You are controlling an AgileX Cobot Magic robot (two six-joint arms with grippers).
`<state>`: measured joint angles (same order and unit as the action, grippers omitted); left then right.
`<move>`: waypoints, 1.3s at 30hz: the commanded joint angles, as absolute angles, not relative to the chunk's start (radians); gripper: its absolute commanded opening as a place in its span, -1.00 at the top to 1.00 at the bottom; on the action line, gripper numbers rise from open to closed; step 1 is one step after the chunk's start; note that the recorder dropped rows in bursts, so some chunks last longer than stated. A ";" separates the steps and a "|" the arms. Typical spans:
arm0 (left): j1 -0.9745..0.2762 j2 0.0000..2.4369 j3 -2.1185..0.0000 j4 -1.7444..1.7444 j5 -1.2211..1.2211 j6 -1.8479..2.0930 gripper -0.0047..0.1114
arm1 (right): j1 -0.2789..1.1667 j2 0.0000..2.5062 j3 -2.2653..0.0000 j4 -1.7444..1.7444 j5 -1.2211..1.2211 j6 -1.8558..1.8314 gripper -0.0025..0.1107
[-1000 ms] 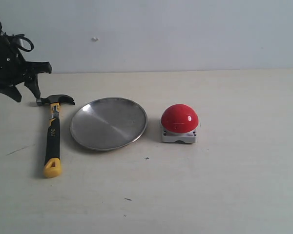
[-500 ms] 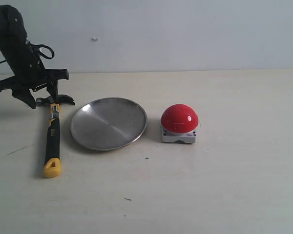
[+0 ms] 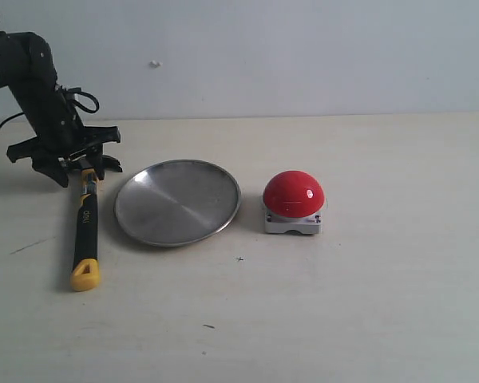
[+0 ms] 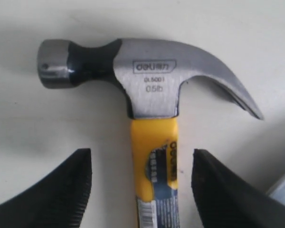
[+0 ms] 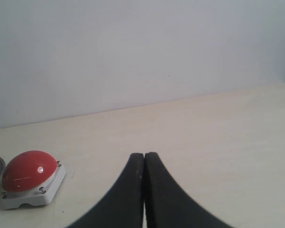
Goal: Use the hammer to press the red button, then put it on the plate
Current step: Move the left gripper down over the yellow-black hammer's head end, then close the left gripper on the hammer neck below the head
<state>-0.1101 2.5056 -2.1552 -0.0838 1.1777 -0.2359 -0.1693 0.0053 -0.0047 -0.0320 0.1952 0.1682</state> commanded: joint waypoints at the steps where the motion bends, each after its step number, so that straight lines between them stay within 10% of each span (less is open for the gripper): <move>1: -0.112 2.516 -2.178 -0.088 1.186 -0.244 -0.12 | -0.174 0.000 0.000 -0.030 0.193 0.166 0.96; 39: -0.110 2.558 -2.178 -0.064 1.175 -0.244 -0.12 | -0.174 0.000 0.000 -0.030 0.193 0.169 0.96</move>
